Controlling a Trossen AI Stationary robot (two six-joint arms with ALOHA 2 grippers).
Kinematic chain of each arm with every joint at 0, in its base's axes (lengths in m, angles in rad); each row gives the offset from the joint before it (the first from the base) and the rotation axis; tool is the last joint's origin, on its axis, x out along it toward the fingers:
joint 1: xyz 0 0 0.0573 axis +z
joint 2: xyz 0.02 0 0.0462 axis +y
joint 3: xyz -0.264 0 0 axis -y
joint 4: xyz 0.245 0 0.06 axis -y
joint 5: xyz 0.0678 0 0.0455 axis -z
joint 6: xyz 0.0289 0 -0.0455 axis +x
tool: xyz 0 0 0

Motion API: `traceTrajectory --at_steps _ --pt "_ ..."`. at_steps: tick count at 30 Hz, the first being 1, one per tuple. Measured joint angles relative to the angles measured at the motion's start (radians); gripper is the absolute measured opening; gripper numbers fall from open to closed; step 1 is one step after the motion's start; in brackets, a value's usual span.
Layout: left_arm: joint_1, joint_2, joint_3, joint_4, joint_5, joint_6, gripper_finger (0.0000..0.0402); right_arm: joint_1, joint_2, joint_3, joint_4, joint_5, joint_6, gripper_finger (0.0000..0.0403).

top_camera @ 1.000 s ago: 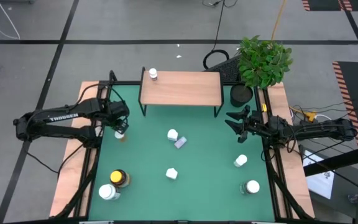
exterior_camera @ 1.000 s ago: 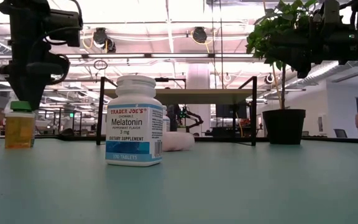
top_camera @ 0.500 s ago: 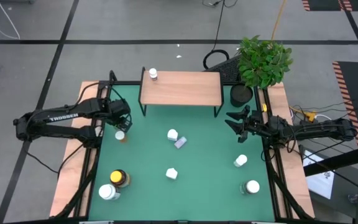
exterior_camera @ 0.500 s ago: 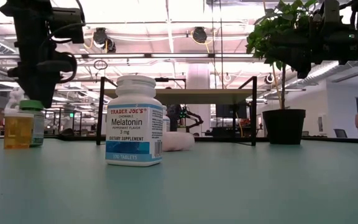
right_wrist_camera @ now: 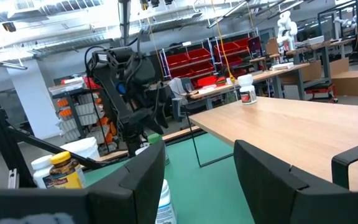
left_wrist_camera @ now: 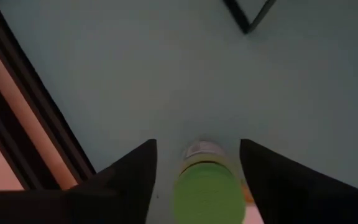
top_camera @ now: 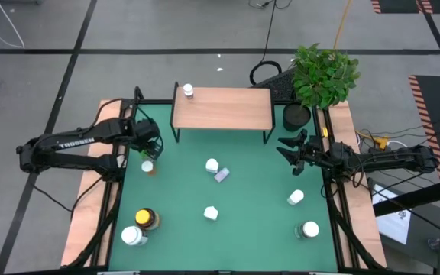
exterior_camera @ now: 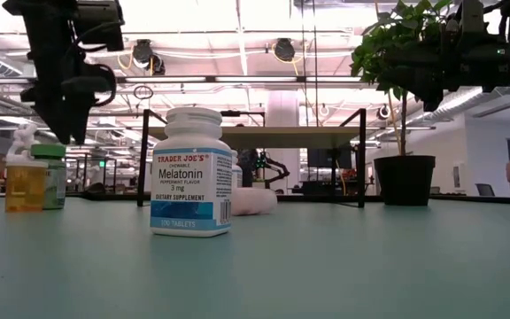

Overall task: Pick and place medicine bottles onto shelf by color
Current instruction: Put the green bottle on the shelf

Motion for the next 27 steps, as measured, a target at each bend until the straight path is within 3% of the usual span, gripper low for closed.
traceTrajectory --at_steps 5,11,27 --pt "0.0 0.0 0.035 -0.057 0.068 0.059 0.0292 0.0 0.0 0.0 -0.011 -0.002 0.002 0.0187" --pt "0.0 0.0 0.036 -0.13 0.066 0.04 0.0337 0.0 0.0 0.0 -0.011 -0.002 0.002 0.0188" --pt "-0.014 0.0 -0.056 -0.115 0.091 0.067 0.0351 0.0 0.0 0.0 -0.011 -0.003 0.018 0.0188"
